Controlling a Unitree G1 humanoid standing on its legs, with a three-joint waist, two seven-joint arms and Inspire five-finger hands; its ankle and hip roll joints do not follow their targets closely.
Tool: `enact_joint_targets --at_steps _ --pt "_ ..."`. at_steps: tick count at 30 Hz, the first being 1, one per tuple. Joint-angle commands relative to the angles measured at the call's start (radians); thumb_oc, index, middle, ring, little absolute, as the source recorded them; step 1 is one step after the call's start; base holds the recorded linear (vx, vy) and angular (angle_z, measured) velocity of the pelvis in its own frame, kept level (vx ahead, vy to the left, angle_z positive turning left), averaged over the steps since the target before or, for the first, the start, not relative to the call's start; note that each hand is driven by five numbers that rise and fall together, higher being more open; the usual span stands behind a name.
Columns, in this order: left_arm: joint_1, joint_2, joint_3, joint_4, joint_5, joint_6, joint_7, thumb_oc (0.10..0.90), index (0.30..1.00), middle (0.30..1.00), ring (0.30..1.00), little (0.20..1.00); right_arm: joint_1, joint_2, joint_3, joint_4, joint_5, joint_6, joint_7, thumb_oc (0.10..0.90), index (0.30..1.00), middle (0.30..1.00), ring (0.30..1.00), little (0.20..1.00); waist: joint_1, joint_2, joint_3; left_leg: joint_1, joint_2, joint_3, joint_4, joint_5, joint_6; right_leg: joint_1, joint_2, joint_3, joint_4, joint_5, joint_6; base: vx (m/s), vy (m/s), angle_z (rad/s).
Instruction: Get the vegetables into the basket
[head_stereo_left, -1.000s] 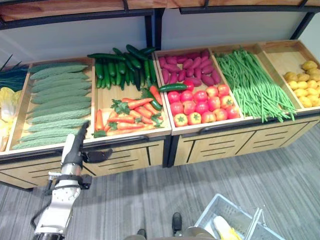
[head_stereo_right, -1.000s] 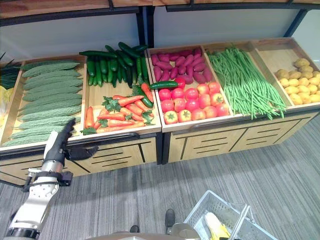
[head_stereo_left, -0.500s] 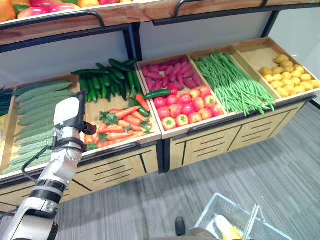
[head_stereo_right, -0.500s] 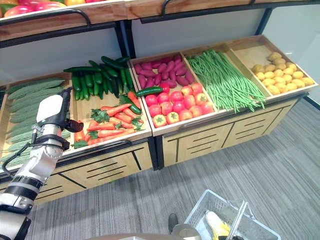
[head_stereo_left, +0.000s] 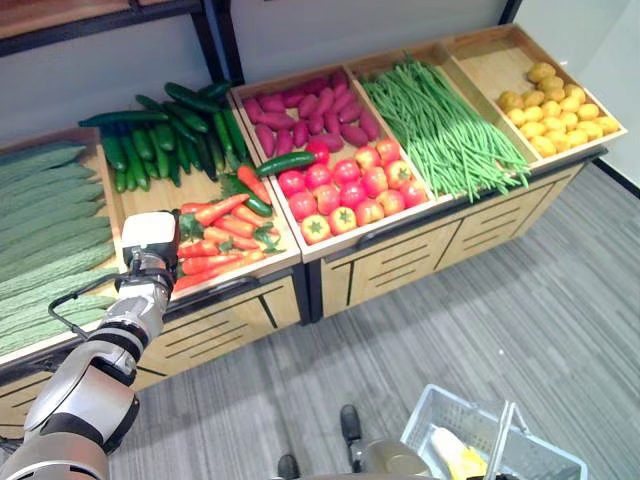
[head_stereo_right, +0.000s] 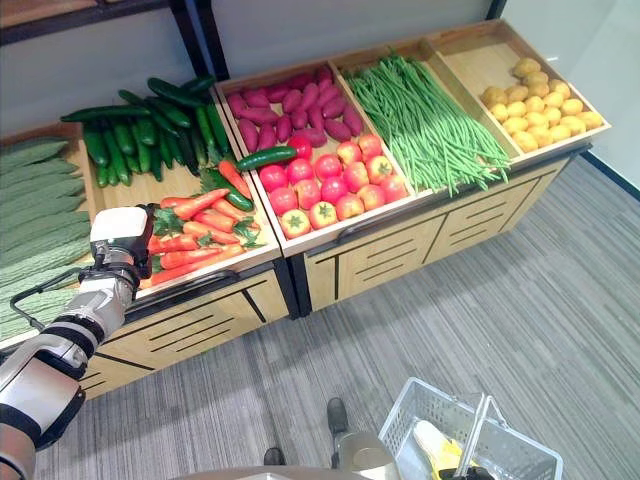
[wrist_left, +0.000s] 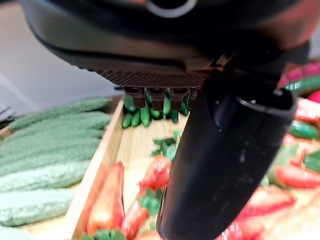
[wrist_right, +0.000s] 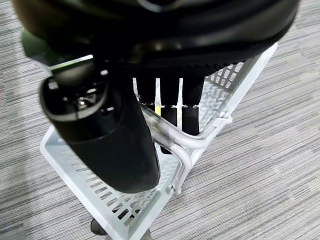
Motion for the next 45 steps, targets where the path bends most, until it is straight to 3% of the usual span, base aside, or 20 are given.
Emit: enact_joint_targets --at_steps 1,23,39,40,41,42,44,45 --pt "-0.200 0.065 0.015 0.019 0.007 0.022 0.062 0.900 1.000 1.000 1.000 1.000 0.014 -0.018 0.062 0.031 -0.026 0.003 -0.015 0.400 0.300 0.300 0.300 0.300 0.000 -0.011 -0.013 -0.027 0.031 0.001 0.001 0.005 -0.062 0.082 -0.087 0.007 0.017 -0.110 0.130 0.00 0.001 -0.10" --pt "-0.361 0.112 -0.090 0.169 -0.055 0.017 0.078 0.900 1.000 1.000 1.000 1.000 -0.060 -0.007 0.156 -0.012 -0.017 -0.019 -0.036 0.400 0.300 0.300 0.300 0.300 -0.010 -0.036 0.046 -0.185 0.033 0.019 0.001 0.051 -0.064 -0.088 -0.085 0.030 0.012 -0.053 0.139 -0.03 0.003 -0.05" --pt "-0.261 0.050 -0.039 0.154 -0.060 0.016 0.060 0.900 1.000 1.000 1.000 1.000 -0.054 -0.006 0.165 -0.019 -0.056 -0.018 -0.045 0.400 0.300 0.300 0.300 0.300 0.004 -0.041 0.057 -0.148 0.031 0.024 0.001 0.032 -0.068 -0.050 -0.083 0.027 0.001 -0.069 0.134 0.00 0.000 0.00" --pt "-0.257 0.049 -0.036 0.148 -0.063 0.015 0.061 0.800 0.860 0.860 0.860 0.860 -0.053 -0.006 0.165 -0.020 -0.059 -0.016 -0.046 0.400 0.300 0.300 0.300 0.300 0.005 -0.041 0.057 -0.145 0.032 0.024 0.001 0.031 -0.068 -0.046 -0.083 0.026 0.001 -0.070 0.134 0.00 0.000 0.00" --pt "-0.250 0.049 -0.031 0.141 -0.063 0.015 0.058 0.735 0.769 0.769 0.769 0.769 -0.050 -0.006 0.163 -0.023 -0.061 -0.017 -0.045 0.400 0.300 0.300 0.300 0.300 0.006 -0.040 0.057 -0.142 0.031 0.025 0.001 0.030 -0.068 -0.043 -0.082 0.025 0.001 -0.071 0.134 0.00 0.000 0.00" --pt "-0.246 0.048 -0.027 0.138 -0.067 0.016 0.060 0.608 0.591 0.591 0.591 0.591 -0.050 -0.007 0.164 -0.024 -0.063 -0.016 -0.045 0.400 0.300 0.300 0.300 0.300 0.006 -0.039 0.057 -0.139 0.031 0.025 0.001 0.029 -0.068 -0.039 -0.082 0.023 0.001 -0.072 0.134 0.00 0.000 0.00" --pt "-0.237 0.049 -0.022 0.142 -0.067 0.015 0.058 0.400 0.300 0.300 0.300 0.300 -0.049 -0.010 0.165 -0.027 -0.068 -0.015 -0.043 0.400 0.300 0.300 0.300 0.300 0.007 -0.039 0.058 -0.135 0.031 0.024 0.001 0.028 -0.069 -0.035 -0.081 0.022 0.001 -0.074 0.134 0.00 0.000 0.00" --pt "-0.234 0.050 -0.018 0.142 -0.072 0.015 0.057 0.400 0.300 0.300 0.300 0.300 -0.049 -0.010 0.165 -0.029 -0.068 -0.016 -0.042 0.400 0.300 0.300 0.300 0.300 0.007 -0.039 0.058 -0.134 0.032 0.024 0.001 0.029 -0.069 -0.033 -0.080 0.022 0.001 -0.074 0.134 0.00 0.000 0.00"
